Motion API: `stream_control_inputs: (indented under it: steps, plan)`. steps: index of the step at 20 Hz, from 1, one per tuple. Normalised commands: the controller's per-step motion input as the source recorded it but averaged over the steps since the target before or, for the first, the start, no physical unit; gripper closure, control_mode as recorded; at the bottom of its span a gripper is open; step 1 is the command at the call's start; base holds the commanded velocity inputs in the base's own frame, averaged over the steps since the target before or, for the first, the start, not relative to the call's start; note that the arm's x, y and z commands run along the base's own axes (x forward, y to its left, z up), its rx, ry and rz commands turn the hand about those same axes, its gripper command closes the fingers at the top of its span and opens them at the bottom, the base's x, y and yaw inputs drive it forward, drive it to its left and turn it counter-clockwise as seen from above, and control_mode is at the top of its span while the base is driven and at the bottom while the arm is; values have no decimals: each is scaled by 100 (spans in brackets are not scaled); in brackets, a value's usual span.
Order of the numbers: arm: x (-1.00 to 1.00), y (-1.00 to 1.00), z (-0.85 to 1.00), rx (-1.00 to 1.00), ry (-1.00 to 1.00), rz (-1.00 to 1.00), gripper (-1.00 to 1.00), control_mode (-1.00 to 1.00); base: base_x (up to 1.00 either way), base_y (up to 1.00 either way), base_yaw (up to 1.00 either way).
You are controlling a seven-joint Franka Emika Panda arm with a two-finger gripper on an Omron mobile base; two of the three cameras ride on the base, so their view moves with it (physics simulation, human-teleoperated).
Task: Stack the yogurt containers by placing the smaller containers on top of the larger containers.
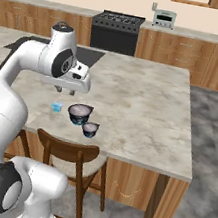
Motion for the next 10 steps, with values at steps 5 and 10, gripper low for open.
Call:
stream_control_inputs:
  steps: [5,10]
  plan:
    - [-3,-14,0,1,0,-2,-100,-100,0,0,0]
    - [-7,-33,-3,3,0,-5,-100,-100,0,0,0]
